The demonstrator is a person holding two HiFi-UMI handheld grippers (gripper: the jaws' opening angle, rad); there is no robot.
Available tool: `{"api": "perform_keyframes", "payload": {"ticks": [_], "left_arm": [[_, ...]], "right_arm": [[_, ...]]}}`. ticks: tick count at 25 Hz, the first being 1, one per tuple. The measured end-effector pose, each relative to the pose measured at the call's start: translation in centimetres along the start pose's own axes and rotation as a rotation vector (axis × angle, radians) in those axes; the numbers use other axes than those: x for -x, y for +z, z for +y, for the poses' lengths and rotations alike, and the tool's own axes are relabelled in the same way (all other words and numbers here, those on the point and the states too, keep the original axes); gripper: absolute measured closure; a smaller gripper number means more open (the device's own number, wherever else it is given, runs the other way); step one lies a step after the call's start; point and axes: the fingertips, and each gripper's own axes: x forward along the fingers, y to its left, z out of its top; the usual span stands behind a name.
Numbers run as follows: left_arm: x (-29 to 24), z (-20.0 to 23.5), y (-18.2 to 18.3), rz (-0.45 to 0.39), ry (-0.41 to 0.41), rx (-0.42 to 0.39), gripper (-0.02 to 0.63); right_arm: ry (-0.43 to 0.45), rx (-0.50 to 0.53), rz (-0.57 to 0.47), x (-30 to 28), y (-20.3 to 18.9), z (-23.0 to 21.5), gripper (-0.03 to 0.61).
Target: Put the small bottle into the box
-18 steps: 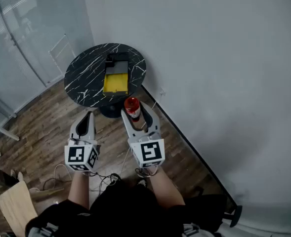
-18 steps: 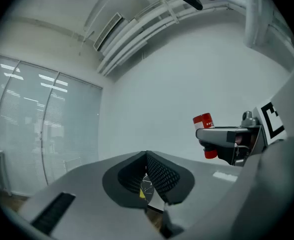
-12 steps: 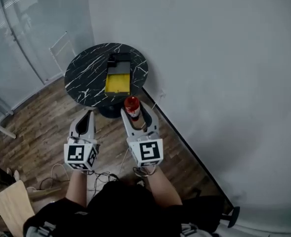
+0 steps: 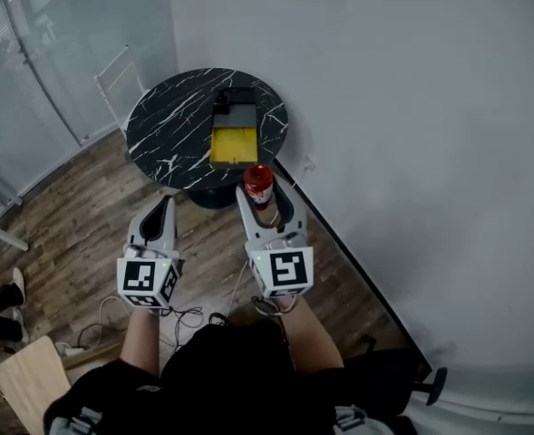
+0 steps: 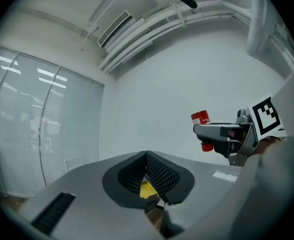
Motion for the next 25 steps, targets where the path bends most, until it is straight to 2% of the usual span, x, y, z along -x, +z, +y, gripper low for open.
{"api": "perform_keyframes", "payload": {"ticks": [12,18,25], "left_arm": [[-2.1,5.1,-2.9,0.038,-0.012,0.046,0.614],[-6.0,6.6,-3.7,0.068,-0.009,0.019,0.614],[-13.4,7.1,-3.6,0.102,-0.022,-0.014,0.614]], "right_arm": [[0.015,0.023,0.055,-4.9,-2.7,1.7,0.367],[0.022,-0.008,0.058,-8.3,-4.4,-0.3,0.367],[0.032,-0.076,0.074,-13.4,-6.1,-5.0,0.367]]}}
